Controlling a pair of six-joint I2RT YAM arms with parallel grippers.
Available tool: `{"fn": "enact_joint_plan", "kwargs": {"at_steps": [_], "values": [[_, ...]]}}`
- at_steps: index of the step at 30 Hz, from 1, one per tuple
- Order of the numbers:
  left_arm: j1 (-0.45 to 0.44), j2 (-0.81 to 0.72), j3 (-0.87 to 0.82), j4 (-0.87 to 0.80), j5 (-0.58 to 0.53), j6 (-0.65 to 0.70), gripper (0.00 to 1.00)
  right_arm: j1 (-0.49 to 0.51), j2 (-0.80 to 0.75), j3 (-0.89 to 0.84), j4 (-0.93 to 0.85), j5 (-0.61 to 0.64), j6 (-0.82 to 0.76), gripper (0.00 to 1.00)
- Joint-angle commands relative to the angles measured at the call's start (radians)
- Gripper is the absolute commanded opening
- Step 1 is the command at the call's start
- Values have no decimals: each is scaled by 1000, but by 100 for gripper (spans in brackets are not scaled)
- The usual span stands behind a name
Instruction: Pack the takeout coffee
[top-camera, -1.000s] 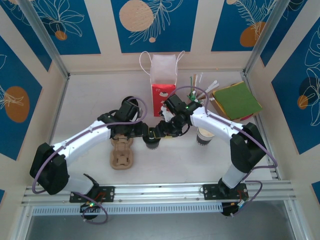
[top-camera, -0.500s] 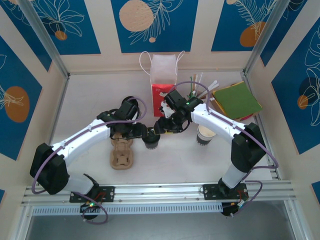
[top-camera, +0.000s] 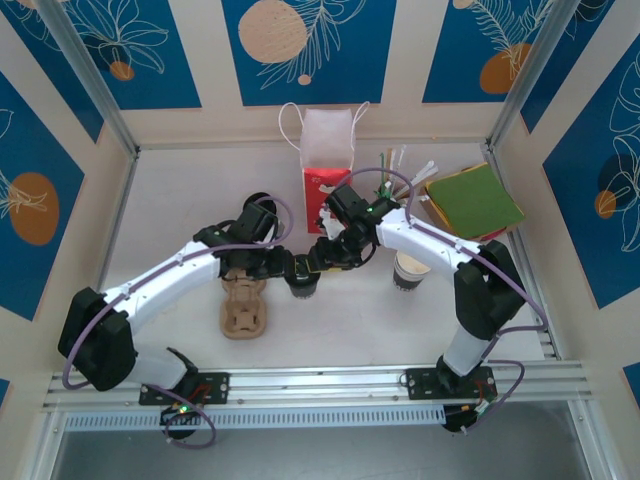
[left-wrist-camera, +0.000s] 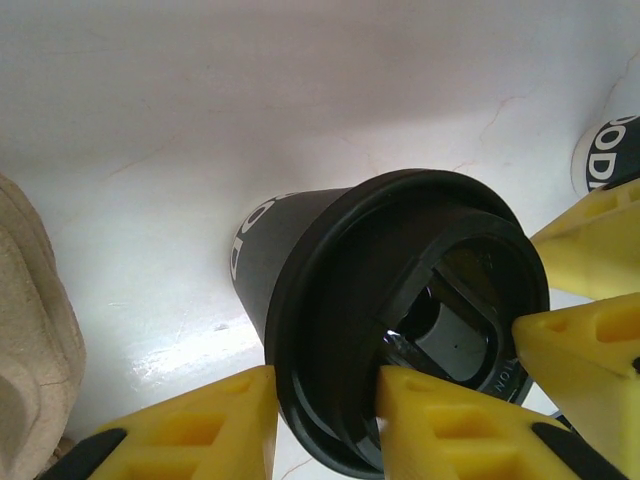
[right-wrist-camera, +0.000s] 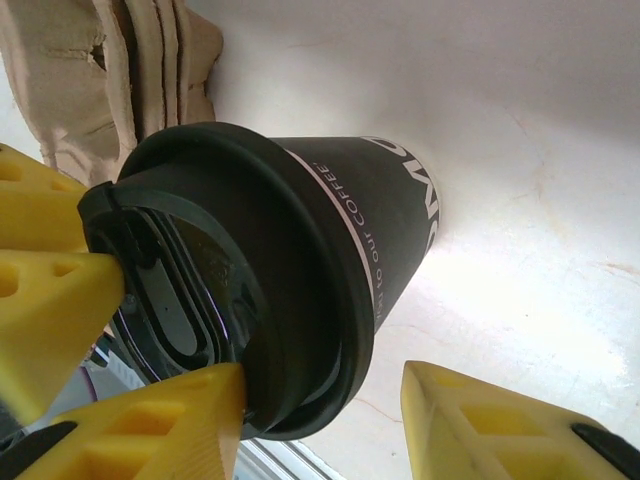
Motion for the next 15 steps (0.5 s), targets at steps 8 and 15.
{"fn": "enact_joint_plan", "kwargs": {"at_steps": [8,15], "values": [[-17,23,-80,-77,-39,20,29,-2,19,-82,-23,26,-6,43],[-16,4,11,-113,-43,27,35,-3,1,-2,-50,15,-9,45]]}}
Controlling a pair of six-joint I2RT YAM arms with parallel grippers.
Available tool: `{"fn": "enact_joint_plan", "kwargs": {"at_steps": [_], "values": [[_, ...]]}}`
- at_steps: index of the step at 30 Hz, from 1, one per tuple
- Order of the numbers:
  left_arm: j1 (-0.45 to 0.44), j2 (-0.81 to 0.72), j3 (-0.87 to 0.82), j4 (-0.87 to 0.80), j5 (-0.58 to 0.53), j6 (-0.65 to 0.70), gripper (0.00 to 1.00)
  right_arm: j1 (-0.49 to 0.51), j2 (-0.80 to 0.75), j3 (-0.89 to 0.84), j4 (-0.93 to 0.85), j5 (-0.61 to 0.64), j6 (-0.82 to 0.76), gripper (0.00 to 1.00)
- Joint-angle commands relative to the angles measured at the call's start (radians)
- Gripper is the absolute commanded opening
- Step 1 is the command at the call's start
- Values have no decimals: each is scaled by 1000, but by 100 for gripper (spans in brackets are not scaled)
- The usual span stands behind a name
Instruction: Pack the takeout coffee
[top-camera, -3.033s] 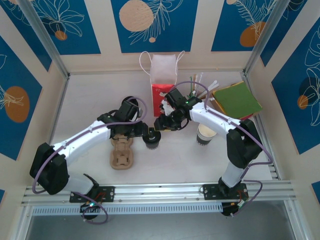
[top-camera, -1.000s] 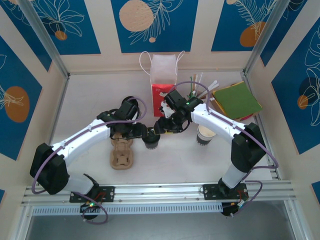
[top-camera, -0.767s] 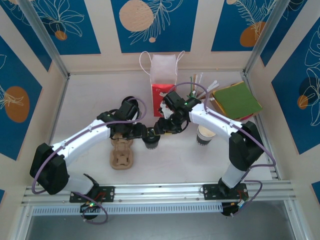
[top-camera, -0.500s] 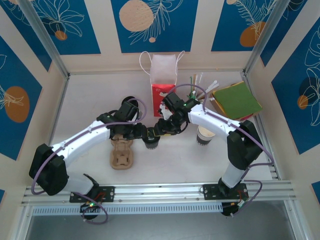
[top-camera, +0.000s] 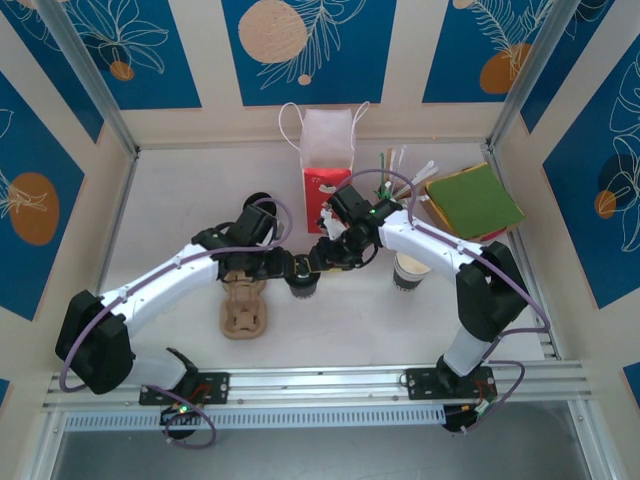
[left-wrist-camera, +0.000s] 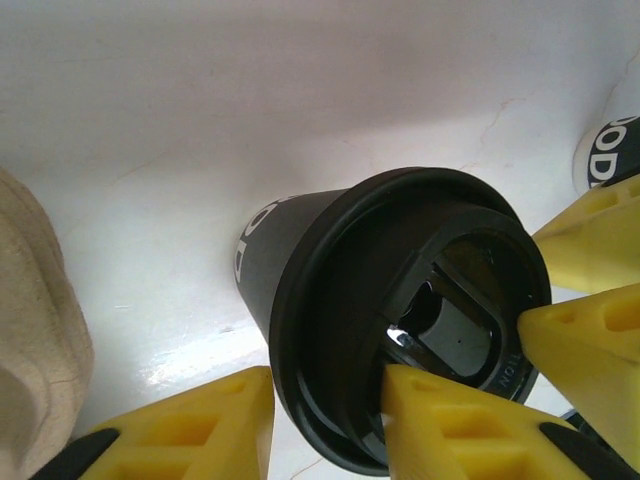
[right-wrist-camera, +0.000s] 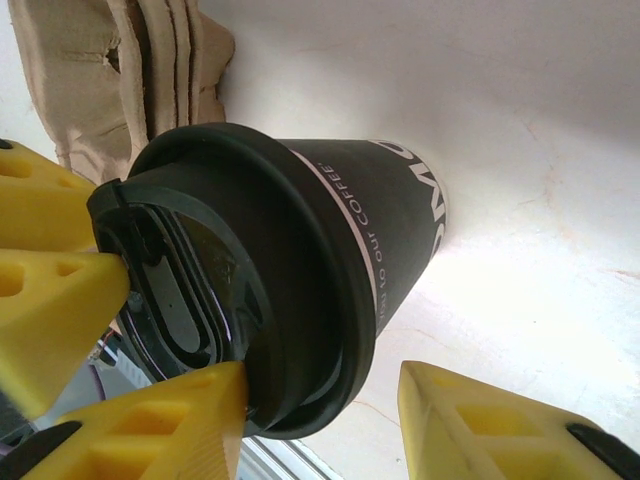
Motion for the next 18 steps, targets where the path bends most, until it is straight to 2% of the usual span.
{"fn": "enact_joint_plan", "kwargs": {"at_steps": [1,11,15,18], "values": [[-12,19,29,-114,-25,20,37,5,14,29,-78,28,-9,46],[-12,-5,114,-123,-17,10,49,4,-24,96,-109,35,-3,55],[-11,-23,141,-135,-34,10,53,2,-61,117,-122,74,-4,58],[-10,-42,162,-144,-54,11,61,0,-98,115,-122,123,-4,63]]}}
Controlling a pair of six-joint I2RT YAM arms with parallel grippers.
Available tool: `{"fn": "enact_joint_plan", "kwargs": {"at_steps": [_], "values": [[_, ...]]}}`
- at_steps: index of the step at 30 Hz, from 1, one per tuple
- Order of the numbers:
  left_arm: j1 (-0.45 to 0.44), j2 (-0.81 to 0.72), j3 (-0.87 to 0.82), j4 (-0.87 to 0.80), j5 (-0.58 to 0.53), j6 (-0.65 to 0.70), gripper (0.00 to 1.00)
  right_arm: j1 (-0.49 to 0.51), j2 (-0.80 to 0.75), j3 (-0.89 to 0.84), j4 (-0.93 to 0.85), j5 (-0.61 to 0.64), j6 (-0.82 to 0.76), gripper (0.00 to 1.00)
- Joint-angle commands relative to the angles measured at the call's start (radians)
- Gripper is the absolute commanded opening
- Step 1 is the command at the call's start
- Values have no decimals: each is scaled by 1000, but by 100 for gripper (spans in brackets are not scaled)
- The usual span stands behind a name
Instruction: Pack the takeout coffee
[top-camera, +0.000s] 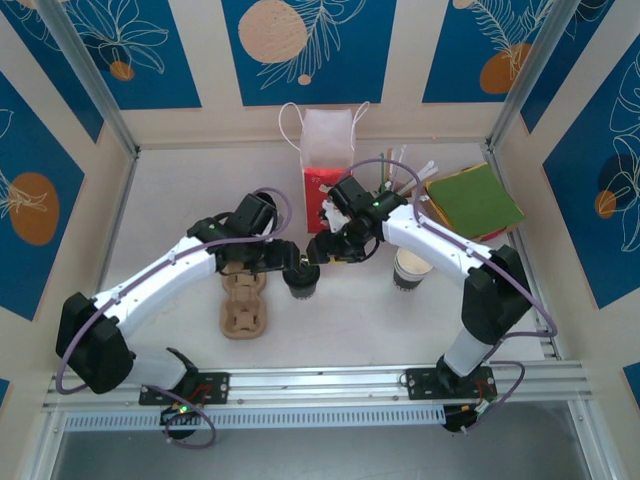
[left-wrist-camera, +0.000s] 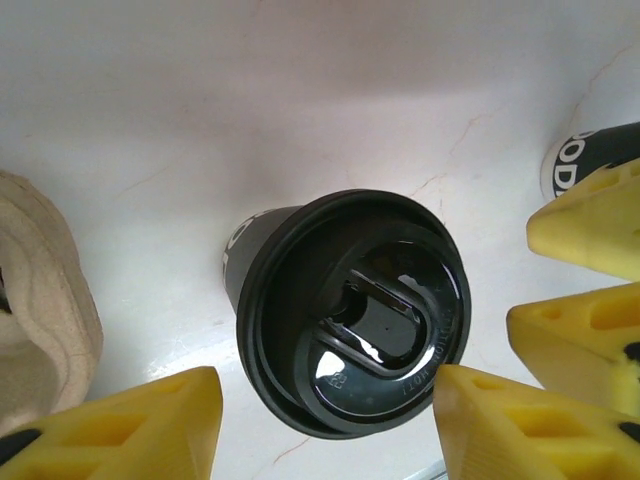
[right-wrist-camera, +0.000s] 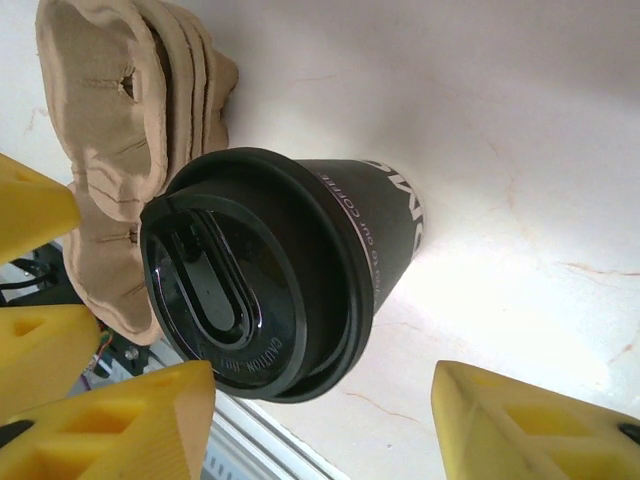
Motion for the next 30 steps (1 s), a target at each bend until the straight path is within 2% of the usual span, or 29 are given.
{"fn": "enact_joint_plan", "kwargs": {"at_steps": [1,9,12,13,15,23,30], "values": [[-6,-46,49,-45,-44,11,65,-1,-76,31,-33,66,-4,65],[-4,-106,88,-86,-146,23,100,-4,-165,20,-34,199,-15,85],[2,-109,108,-105,-176,45,100,-4,-180,32,-49,225,-11,89],[4,-109,117,-110,-185,56,100,-4,-183,34,-54,231,-6,95],[13,-107,136,-123,-211,78,100,-4,-195,34,-59,242,11,100],[74,-124,170,-155,-241,174,100,41,-193,65,-95,327,103,99],[133,-185,112,-167,-228,251,100,108,-134,134,-175,412,211,99]]}}
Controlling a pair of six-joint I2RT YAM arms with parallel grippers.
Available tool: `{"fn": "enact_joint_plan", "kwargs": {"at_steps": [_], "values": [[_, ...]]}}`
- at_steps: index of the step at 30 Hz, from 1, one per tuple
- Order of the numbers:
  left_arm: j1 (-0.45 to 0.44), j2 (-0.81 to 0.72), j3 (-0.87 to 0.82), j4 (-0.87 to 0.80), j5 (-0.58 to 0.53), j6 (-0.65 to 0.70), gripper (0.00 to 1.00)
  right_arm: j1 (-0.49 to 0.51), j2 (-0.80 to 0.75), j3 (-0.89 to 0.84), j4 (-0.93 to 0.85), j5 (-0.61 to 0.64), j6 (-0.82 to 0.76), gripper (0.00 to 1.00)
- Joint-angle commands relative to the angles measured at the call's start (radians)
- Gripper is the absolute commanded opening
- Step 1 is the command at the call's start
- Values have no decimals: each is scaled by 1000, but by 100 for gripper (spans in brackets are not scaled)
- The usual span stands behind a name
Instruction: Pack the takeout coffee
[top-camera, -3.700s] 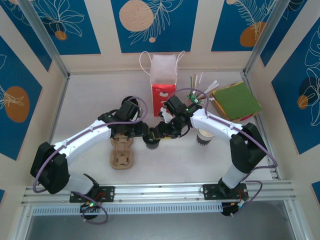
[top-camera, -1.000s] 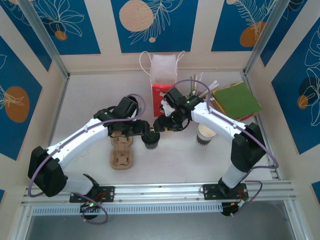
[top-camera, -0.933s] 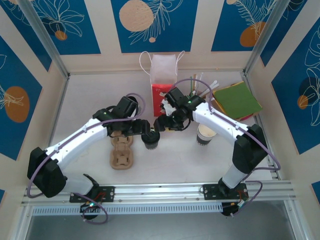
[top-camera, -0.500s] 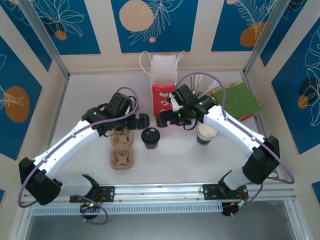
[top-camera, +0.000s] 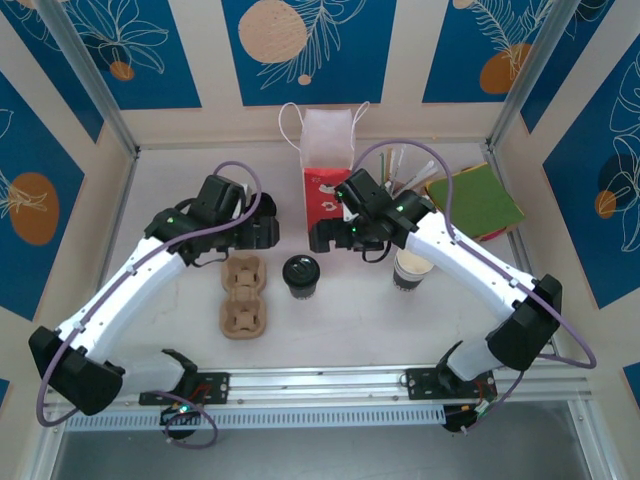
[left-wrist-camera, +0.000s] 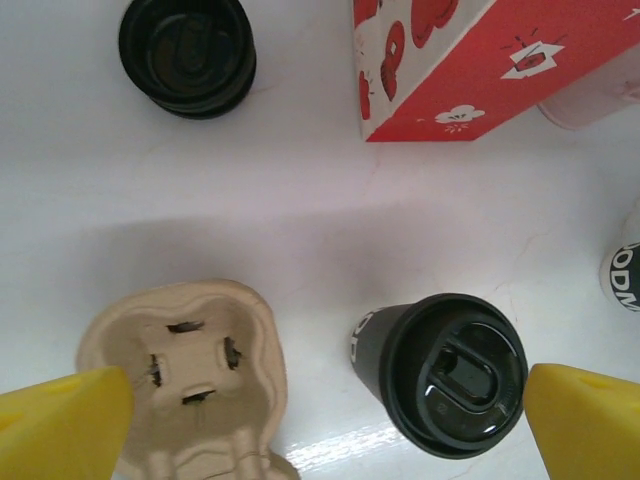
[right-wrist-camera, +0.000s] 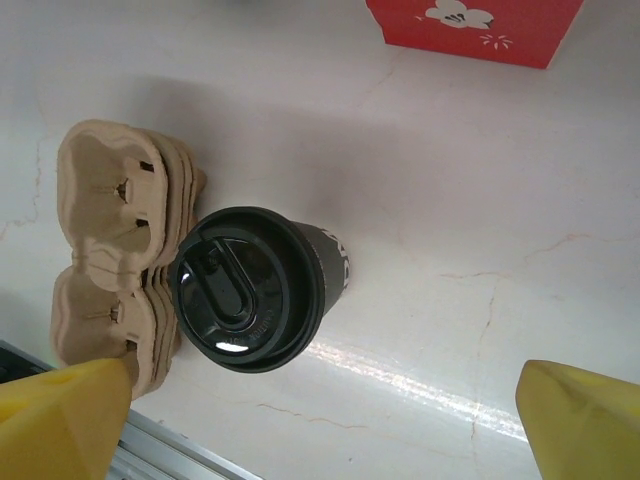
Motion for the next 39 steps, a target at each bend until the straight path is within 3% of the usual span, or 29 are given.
{"fn": "enact_joint_plan", "kwargs": {"at_steps": [1,11,14,23,29,39], "values": [[16,-67,-44,-20,-7,68,100,35,37,50,-72,85,81,99],[56,-185,-163,-77,-7,66,100,157,154,215,-154,159,133,99],[60,-205,-202,-125,-34,48,95,179,192,255,-161,156,131,99],[60,-279,-335,-176,-15,-20,91,186,235,305,-177,196,102,99],[60,-288,-311,-170,2,-35,91,128,245,418,-221,280,34,100],[60,-269,-247,-112,35,-45,90,-113,305,632,-224,311,-76,74]]}}
